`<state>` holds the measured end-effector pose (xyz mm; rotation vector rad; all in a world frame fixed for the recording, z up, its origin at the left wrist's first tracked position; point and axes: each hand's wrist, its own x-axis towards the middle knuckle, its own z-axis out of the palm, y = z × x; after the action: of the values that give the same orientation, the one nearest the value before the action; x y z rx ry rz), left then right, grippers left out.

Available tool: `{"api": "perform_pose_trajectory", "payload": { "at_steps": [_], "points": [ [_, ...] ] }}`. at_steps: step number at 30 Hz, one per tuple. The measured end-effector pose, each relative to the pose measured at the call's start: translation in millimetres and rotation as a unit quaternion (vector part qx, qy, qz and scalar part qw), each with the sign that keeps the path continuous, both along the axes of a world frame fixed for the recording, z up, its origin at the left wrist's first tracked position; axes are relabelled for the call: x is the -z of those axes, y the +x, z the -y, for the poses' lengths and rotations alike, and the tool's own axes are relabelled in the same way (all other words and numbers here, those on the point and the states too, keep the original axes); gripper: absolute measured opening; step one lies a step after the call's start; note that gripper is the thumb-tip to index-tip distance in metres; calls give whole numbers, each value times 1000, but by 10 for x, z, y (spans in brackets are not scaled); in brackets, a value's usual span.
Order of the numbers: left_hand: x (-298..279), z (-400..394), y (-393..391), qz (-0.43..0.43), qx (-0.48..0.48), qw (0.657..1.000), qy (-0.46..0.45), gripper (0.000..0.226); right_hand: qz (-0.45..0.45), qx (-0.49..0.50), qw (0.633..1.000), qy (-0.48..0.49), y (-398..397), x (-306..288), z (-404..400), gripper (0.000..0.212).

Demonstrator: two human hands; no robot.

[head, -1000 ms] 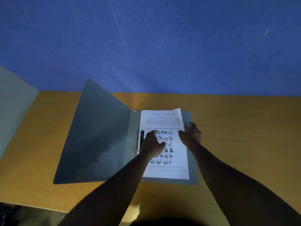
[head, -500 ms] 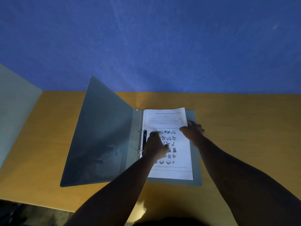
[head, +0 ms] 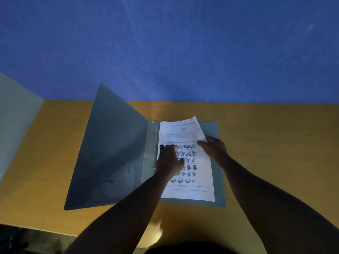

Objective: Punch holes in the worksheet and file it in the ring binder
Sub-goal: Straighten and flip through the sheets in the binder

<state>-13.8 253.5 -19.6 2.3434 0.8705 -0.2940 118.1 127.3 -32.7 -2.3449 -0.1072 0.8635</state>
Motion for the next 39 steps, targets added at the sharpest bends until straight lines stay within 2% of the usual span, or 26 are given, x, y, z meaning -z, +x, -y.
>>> {"api": "perform_pose_trajectory", "payload": {
  "at_steps": [4, 6, 9, 15, 21, 29, 32, 34, 36, 39],
  "points": [
    [-45, 100, 55, 33, -25, 998, -50, 61, -22, -5, 997, 73, -112, -151, -17, 64],
    [-94, 157, 110, 51, -43, 994, -91, 73, -55, 46, 987, 145, -188, -177, 20, 61],
    [-189, 206, 190, 72, -64, 985, -146, 83, -88, 77, 974, 193, -277, -176, 42, 72],
    [-177, 160, 217, 83, -79, 978, -173, 75, -119, 78, 965, 220, -342, -85, 52, 84],
    [-196, 94, 191, 93, -79, 973, -196, 70, -148, 86, 959, 228, -360, -73, 83, 65],
    [-172, 88, 156, 99, -87, 971, -200, 68, -161, 77, 959, 222, -382, -83, 94, 68],
    [-141, 73, 156, 90, -114, 967, -209, 58, -166, 79, 958, 218, -376, -103, 110, 63],
    [-110, 52, 154, 78, -133, 962, -227, 43, -162, 88, 961, 208, -371, -105, 124, 62],
    [-103, 12, 137, 69, -146, 958, -236, 27, -151, 103, 962, 205, -365, -71, 148, 69],
    [-155, -74, 99, 72, -183, 954, -226, 24, -127, 92, 970, 188, -352, -91, 170, 71]
  ]
}}
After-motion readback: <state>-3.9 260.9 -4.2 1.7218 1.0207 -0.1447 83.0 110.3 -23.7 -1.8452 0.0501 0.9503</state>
